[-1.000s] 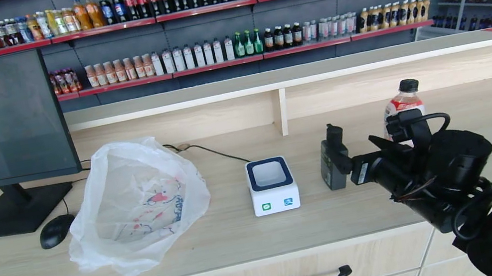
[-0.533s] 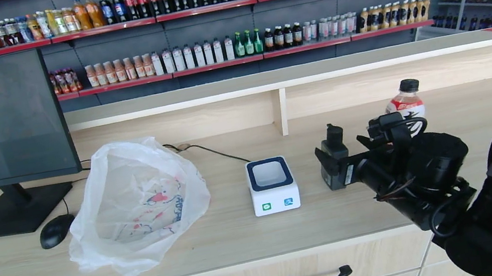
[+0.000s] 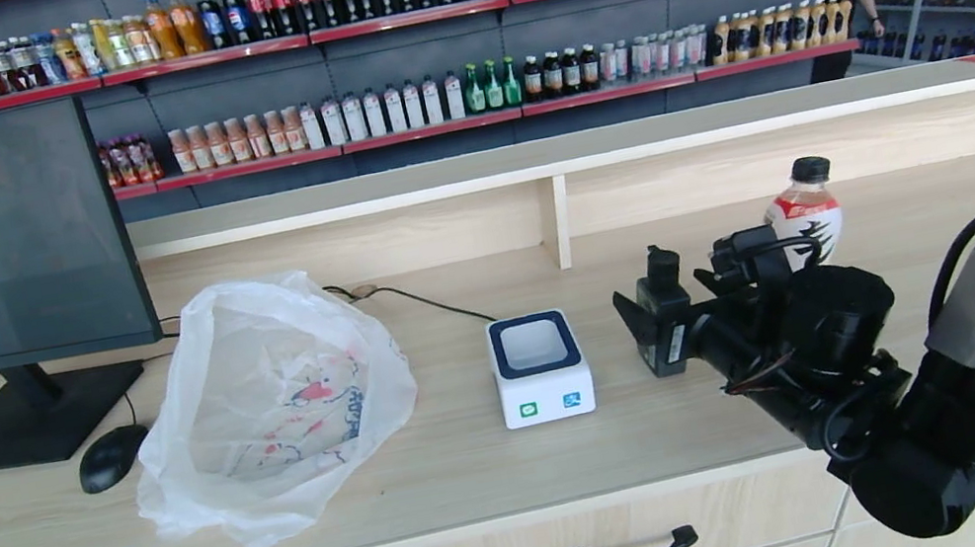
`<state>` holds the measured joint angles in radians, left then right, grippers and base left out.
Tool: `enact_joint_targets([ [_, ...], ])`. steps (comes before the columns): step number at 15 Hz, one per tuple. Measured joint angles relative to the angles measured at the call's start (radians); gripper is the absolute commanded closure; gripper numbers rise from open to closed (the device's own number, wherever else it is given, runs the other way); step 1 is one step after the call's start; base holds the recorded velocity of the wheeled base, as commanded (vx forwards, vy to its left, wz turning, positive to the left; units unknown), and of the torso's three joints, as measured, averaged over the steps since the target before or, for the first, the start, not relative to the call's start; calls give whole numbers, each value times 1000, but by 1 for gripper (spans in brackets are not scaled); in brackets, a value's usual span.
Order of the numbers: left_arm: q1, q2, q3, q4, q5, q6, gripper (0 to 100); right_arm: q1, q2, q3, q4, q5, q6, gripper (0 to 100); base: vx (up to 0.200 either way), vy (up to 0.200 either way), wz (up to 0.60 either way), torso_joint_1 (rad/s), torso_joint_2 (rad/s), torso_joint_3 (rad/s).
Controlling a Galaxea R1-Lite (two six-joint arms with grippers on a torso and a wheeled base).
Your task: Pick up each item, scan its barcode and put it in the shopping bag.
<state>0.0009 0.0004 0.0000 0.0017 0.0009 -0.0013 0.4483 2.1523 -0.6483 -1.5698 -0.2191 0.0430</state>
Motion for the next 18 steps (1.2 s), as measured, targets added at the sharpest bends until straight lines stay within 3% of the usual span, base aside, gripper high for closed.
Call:
enact_joint_targets([
  [18,0,0,0,0,0,0,0,-7,107,-57,0,0,43,0,0,0,0,0,0,0],
])
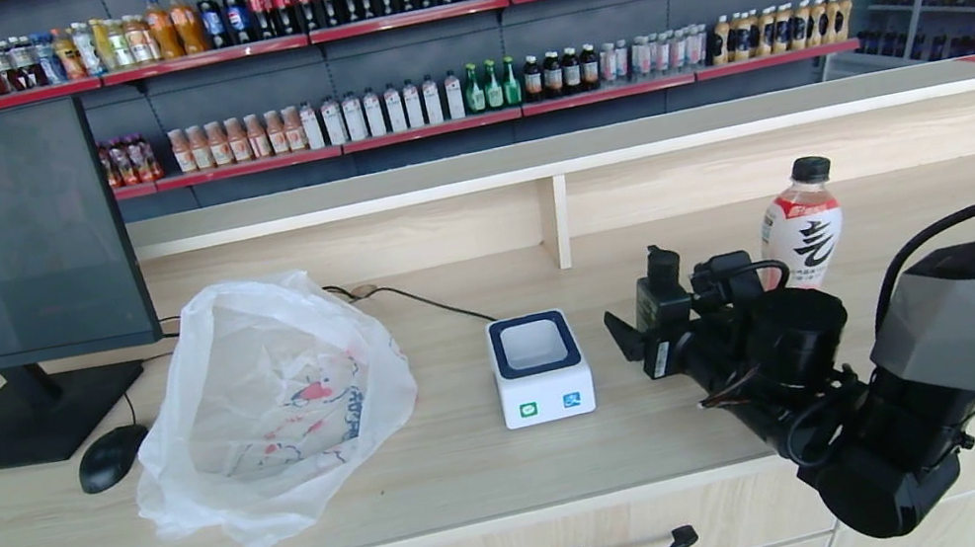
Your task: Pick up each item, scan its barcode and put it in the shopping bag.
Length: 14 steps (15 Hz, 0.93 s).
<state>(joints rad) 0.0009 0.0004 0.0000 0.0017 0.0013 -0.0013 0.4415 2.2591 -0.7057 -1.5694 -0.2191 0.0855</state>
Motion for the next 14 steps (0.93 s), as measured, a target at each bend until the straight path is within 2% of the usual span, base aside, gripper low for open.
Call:
enact_joint_targets([
  [13,0,0,0,0,0,0,0,-31,27,-10,0,1,2,0,0,0,0,0,0,0],
  [14,0,0,0,0,0,0,0,-31,29,-11,-1,1,2,100,0,0,0,0,0,0],
])
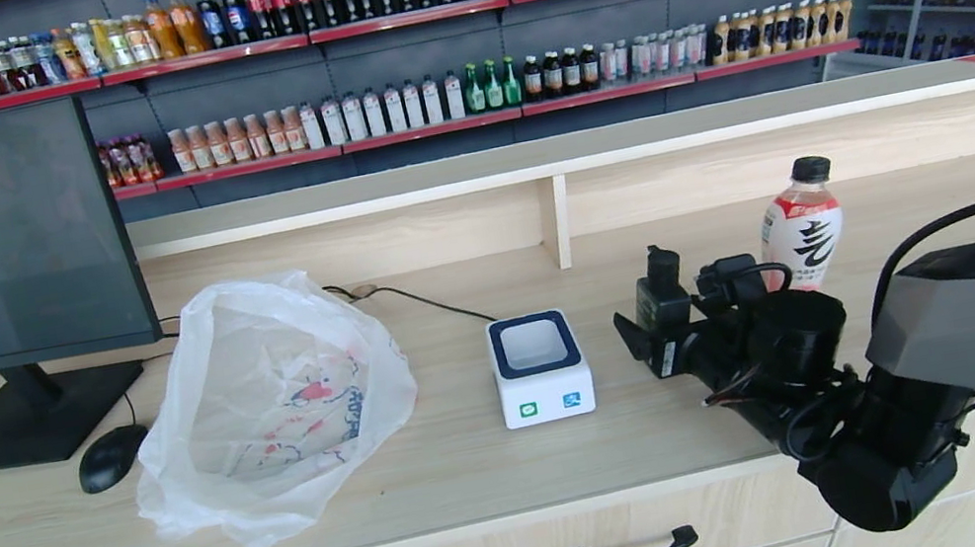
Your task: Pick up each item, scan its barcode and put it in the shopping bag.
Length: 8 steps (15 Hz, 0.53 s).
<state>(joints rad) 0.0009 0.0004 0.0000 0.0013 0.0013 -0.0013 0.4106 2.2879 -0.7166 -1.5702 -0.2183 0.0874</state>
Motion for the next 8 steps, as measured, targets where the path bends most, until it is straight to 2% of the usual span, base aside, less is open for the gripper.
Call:
enact_joint_targets([
  [8,0,0,0,0,0,0,0,-12,-1,0,1,0,0,100,0,0,0,0,0,0],
])
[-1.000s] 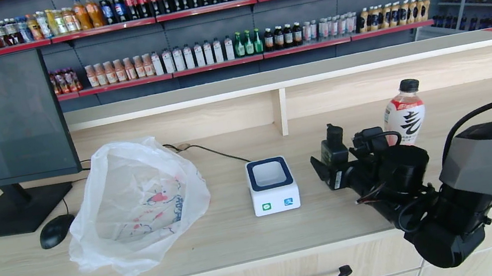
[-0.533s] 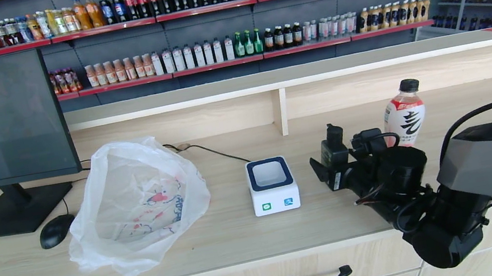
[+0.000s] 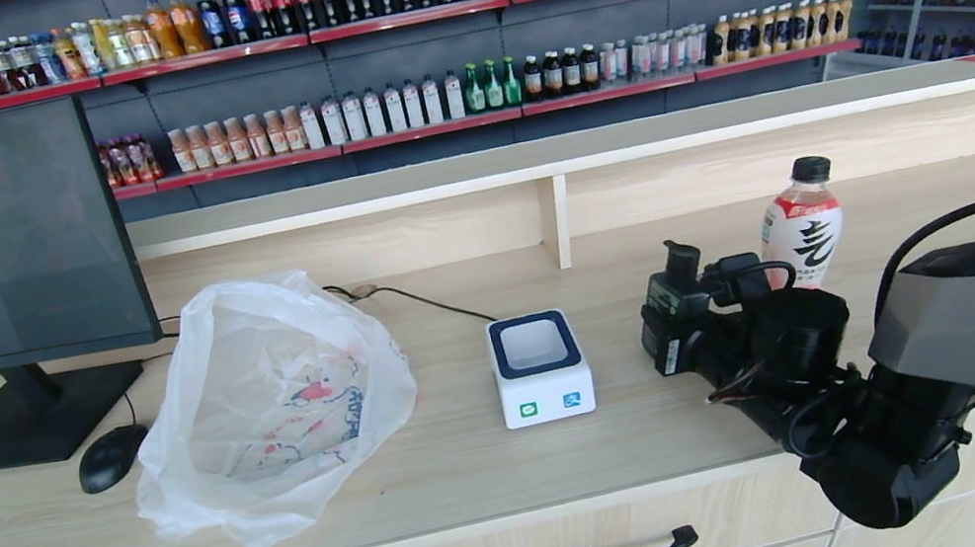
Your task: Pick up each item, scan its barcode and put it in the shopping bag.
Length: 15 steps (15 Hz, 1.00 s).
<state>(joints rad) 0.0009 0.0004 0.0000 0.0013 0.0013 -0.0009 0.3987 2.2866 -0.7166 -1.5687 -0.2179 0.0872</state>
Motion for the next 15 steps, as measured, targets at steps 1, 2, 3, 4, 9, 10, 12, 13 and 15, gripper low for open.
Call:
enact_joint_targets([
  [1,0,0,0,0,0,0,0,0,-3,1,0,0,0,100,0,0,0,0,0,0],
  [2,0,0,0,0,0,0,0,0,-6,2,1,0,0,100,0,0,0,0,0,0],
  [3,0,0,0,0,0,0,0,0,-11,5,1,0,0,100,0,0,0,0,0,0],
  [4,0,0,0,0,0,0,0,0,-19,7,1,0,0,100,0,0,0,0,0,0],
  [9,0,0,0,0,0,0,0,0,-95,34,-1,0,-2,100,0,0,0,0,0,0],
  [10,0,0,0,0,0,0,0,0,-124,49,-1,0,-4,100,0,0,0,0,0,0],
  [12,0,0,0,0,0,0,0,6,-190,90,-1,0,-7,100,0,0,0,0,0,0],
  [13,0,0,0,0,0,0,0,13,-221,109,-1,0,-9,100,0,0,0,0,0,0],
  [15,0,0,0,0,0,0,0,35,-282,149,-1,0,-19,100,0,0,0,0,0,0],
])
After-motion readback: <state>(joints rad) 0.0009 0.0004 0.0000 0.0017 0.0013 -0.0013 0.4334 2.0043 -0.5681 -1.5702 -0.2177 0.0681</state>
